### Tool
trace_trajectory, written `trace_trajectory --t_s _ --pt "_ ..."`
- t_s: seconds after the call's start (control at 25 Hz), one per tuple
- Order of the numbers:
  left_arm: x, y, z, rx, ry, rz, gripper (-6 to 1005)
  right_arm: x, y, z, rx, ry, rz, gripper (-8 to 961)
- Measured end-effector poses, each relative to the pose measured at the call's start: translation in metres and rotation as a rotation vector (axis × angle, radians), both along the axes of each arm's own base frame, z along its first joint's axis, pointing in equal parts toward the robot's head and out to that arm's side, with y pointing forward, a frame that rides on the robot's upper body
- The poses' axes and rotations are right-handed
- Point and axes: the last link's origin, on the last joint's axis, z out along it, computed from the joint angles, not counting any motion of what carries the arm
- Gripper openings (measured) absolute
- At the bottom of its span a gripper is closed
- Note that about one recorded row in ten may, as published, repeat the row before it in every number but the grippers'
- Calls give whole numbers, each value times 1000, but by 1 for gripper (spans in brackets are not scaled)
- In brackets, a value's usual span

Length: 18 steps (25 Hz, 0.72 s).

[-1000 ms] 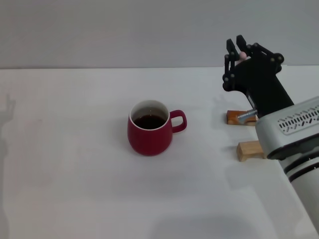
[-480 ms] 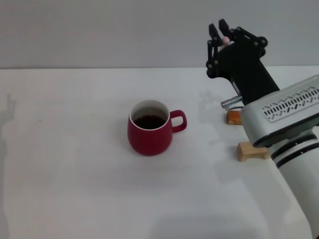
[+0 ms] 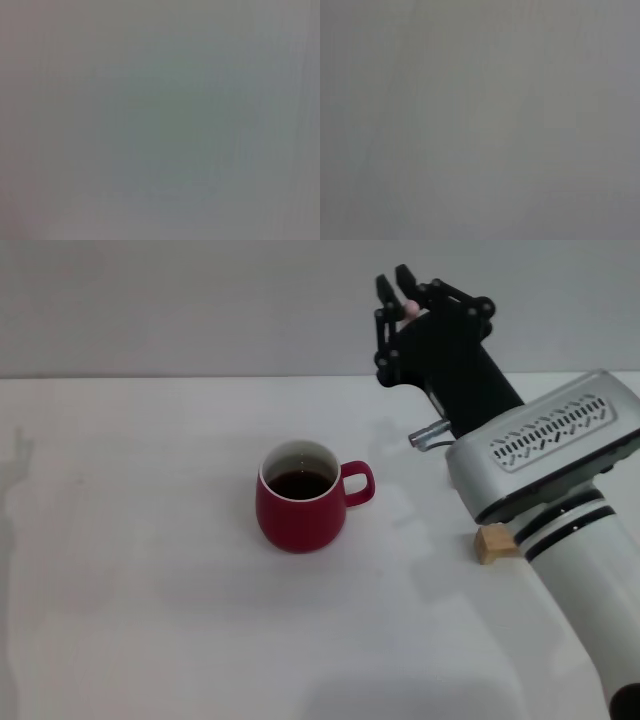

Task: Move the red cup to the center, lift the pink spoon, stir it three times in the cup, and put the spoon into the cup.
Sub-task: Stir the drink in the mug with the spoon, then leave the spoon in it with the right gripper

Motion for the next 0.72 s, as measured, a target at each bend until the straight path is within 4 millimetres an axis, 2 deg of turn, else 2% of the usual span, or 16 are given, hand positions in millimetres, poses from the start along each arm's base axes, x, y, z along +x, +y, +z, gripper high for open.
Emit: trace_trajectory --t_s 0.32,0.72 --pt "2 2 0 -2 2 -6 829 -14 -1 -9 -47 10 48 127" --pt "2 2 0 -2 2 -6 829 -22 -5 -19 -101 12 75 126"
